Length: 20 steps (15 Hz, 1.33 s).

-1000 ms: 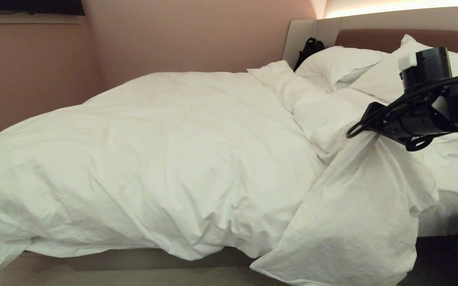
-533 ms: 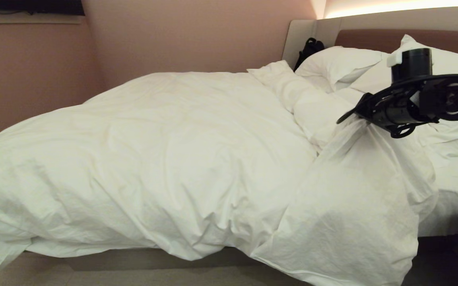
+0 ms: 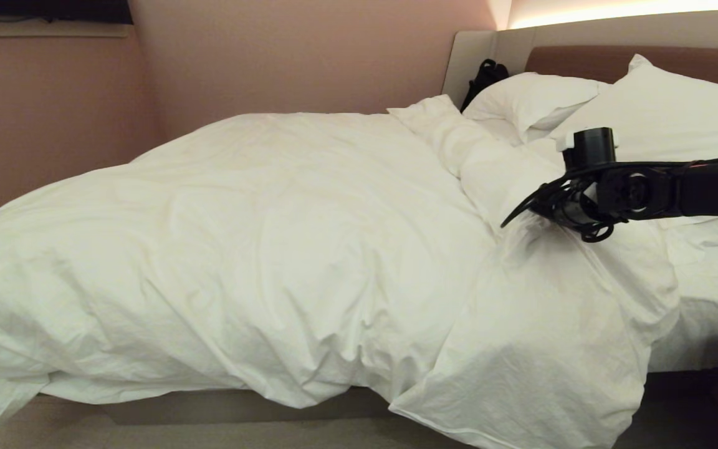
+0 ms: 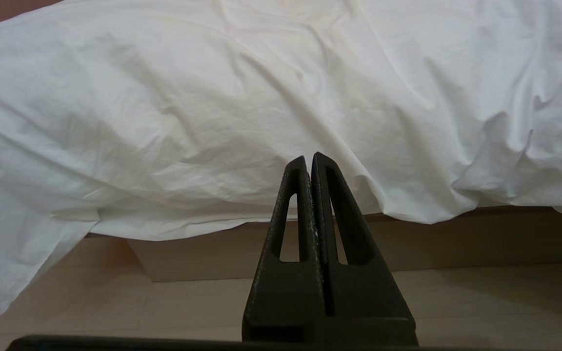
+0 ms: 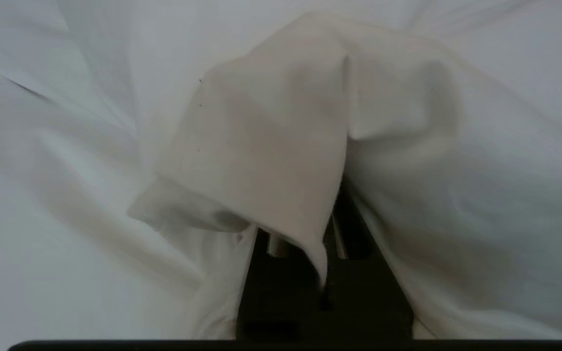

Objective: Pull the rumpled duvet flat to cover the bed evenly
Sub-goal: Flatten the corners of the folded blanket

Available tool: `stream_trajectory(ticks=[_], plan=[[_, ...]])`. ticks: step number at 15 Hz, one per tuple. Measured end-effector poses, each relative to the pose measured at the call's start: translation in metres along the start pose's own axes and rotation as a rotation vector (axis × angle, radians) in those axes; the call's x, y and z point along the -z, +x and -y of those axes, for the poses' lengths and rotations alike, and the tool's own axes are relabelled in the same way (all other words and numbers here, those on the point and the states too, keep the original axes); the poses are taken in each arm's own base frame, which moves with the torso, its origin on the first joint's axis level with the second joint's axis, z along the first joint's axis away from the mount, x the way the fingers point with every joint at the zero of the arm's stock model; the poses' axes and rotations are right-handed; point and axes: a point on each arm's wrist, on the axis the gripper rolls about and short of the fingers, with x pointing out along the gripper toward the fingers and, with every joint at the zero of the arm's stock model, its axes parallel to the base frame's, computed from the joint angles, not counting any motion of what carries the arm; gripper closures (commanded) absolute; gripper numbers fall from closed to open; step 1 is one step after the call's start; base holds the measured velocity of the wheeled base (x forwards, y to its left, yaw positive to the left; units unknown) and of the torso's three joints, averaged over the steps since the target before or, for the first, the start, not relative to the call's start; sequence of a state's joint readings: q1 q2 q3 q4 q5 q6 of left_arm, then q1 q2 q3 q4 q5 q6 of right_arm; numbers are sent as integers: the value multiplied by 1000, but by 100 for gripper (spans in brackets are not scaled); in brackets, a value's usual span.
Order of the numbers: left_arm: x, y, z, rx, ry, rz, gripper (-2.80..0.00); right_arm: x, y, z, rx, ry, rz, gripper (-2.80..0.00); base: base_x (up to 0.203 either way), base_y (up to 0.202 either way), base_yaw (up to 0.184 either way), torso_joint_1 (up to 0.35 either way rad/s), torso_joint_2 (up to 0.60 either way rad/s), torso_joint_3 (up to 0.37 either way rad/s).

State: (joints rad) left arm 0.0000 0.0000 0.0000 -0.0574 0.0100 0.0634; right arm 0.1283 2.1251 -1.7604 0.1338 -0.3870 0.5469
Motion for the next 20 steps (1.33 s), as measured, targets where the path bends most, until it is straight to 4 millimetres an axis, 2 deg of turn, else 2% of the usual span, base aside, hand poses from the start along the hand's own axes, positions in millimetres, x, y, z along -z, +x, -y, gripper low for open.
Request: stream_trajectory(ticks=[4,7,10,13,16,20], plan=[[0,0,0,0,-1,0,0,7,3,3,30,-36,-21,-280,0,0,0,0,0,0],[0,0,0,1,-3,-1,0,23,-7,8,52,-97,-87,-280,0,0,0,0,0,0],[0,0,0,1,-3,-2,0,29,-36,4,12,-138,-118,-280,0,0,0,0,0,0],[0,0,0,2,-3,-1,0,23,-70,-5,-48,-152,-107,-280,0,0,0,0,0,0],[0,0,0,3,-4,-1,0,20,-99,-6,-73,-169,-123,-280,0,0,0,0,0,0],[0,0,0,3,-4,-1,0,40,-132,-3,-98,-222,-199,-280,0,0,0,0,0,0]])
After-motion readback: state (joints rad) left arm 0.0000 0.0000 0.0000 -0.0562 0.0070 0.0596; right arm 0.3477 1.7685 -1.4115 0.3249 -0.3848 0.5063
